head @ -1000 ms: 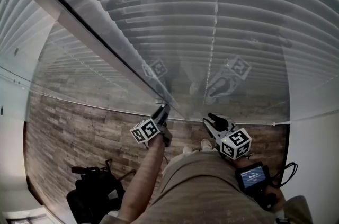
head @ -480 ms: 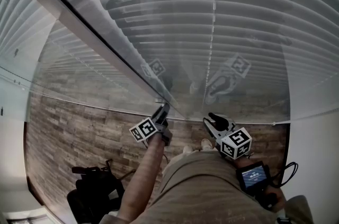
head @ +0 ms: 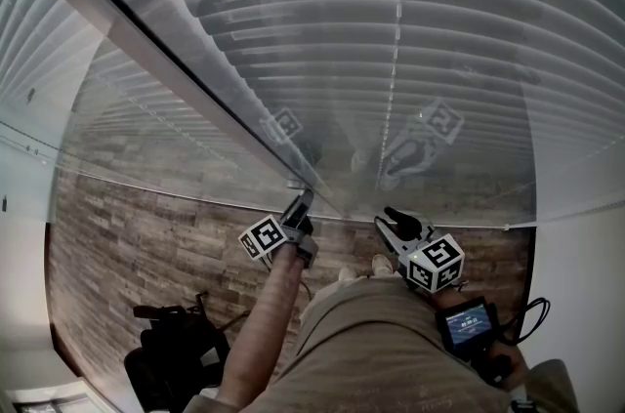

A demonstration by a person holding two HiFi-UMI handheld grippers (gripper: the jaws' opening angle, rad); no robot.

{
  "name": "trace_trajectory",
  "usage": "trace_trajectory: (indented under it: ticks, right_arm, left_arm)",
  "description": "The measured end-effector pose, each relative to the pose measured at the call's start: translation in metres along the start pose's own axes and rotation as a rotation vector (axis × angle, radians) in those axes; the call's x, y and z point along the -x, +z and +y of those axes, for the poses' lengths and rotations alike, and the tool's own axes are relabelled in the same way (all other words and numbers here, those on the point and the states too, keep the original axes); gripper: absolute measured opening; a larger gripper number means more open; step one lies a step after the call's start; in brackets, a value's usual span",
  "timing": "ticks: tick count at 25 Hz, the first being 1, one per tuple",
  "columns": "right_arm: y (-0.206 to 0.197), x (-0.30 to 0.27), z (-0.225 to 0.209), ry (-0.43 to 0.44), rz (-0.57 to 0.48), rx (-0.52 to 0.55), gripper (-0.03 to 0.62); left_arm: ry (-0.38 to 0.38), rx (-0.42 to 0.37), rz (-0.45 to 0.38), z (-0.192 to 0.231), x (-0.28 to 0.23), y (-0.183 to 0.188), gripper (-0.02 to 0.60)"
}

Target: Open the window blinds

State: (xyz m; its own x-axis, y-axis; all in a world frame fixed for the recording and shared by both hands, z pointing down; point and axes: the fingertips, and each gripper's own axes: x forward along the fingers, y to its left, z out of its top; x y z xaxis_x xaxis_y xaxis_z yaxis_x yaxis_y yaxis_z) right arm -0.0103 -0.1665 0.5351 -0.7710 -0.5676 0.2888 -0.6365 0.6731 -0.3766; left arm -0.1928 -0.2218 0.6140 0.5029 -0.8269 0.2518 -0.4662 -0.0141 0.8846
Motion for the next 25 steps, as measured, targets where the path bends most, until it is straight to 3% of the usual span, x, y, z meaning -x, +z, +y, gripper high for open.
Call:
trace_trajectory:
  ticks: [11, 15, 25]
  right_arm:
    - [-0.0002, -0.0032, -0.0001, 0.004, 0.004, 0.003, 0.121]
    - [-0.0007, -0.0038, 0.0002, 0.003, 0.005, 0.002, 0.12]
    - [-0.0005, -0.0042, 0.0025, 0.002, 0.004, 0.006, 0.12]
  left_arm:
    - [-0.07, 0.107, -0.008, 0.0009, -0.0007, 0.0008, 0.137]
    - [-0.142, 0.167, -0.016, -0.004, -0.0018, 0.0014, 0.137]
    - [-0.192, 0.255, -0.021, -0.0021, 0.0002, 0.0025, 0.137]
